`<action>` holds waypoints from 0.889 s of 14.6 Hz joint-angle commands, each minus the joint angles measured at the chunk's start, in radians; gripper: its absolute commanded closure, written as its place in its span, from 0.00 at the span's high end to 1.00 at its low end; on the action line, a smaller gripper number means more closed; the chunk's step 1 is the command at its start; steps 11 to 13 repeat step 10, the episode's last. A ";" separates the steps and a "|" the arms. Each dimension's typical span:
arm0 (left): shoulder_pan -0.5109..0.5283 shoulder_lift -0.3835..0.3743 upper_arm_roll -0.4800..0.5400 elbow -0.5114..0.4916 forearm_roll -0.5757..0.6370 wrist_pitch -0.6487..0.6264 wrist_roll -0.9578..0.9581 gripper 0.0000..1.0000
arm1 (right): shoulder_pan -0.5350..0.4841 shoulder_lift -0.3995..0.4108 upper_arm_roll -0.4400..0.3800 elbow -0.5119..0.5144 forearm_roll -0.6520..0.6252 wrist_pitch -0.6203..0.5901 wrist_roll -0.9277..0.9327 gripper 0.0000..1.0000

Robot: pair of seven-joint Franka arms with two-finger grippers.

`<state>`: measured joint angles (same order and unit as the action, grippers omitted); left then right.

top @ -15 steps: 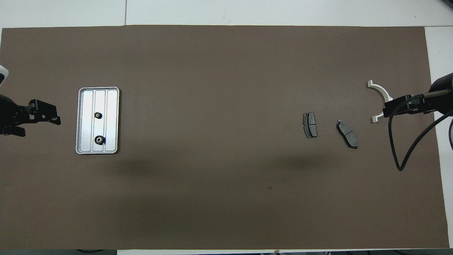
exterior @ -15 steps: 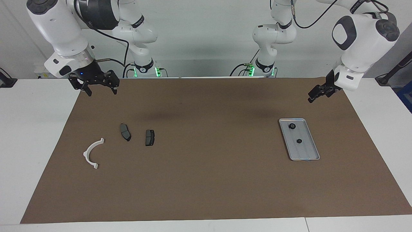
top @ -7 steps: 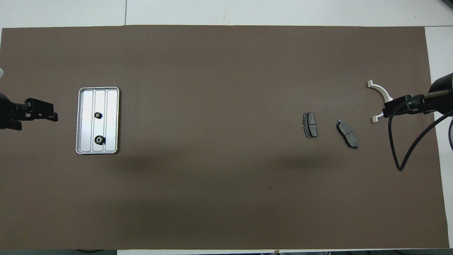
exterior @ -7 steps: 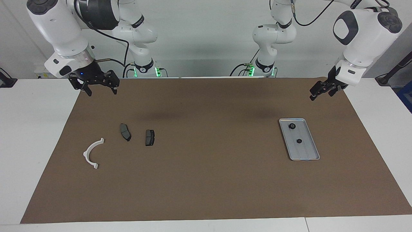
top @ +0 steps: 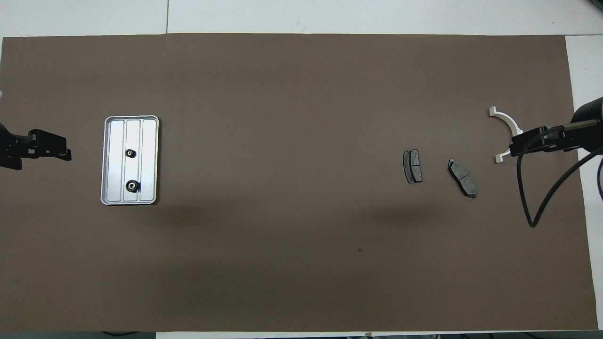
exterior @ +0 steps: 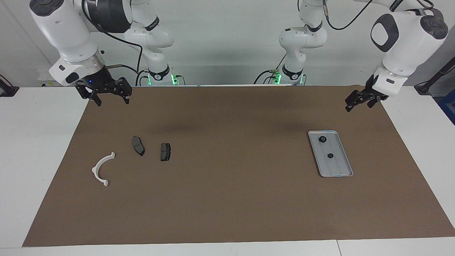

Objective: Pick bearing gear from pile to tray

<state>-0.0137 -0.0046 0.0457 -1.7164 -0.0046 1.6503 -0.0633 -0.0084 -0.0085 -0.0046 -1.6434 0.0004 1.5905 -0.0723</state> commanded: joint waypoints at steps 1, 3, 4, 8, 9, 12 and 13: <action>0.037 0.011 -0.053 0.046 0.020 -0.043 0.013 1.00 | -0.018 -0.030 0.011 -0.038 0.001 0.029 -0.021 1.00; 0.035 0.009 -0.067 0.047 0.017 -0.044 0.013 1.00 | -0.019 -0.030 0.011 -0.038 0.001 0.029 -0.021 1.00; 0.037 0.009 -0.067 0.046 0.017 -0.041 0.013 1.00 | -0.019 -0.030 0.011 -0.038 0.001 0.029 -0.021 1.00; 0.035 0.009 -0.066 0.046 0.017 -0.040 0.013 1.00 | -0.019 -0.030 0.011 -0.038 0.001 0.029 -0.021 1.00; 0.032 0.009 -0.064 0.046 0.017 -0.040 0.013 1.00 | -0.018 -0.030 0.011 -0.038 0.001 0.029 -0.021 1.00; 0.032 0.009 -0.064 0.046 0.017 -0.038 0.013 1.00 | -0.019 -0.030 0.011 -0.038 0.001 0.029 -0.021 1.00; 0.032 0.009 -0.064 0.046 0.017 -0.038 0.013 1.00 | -0.019 -0.030 0.011 -0.038 0.001 0.029 -0.021 1.00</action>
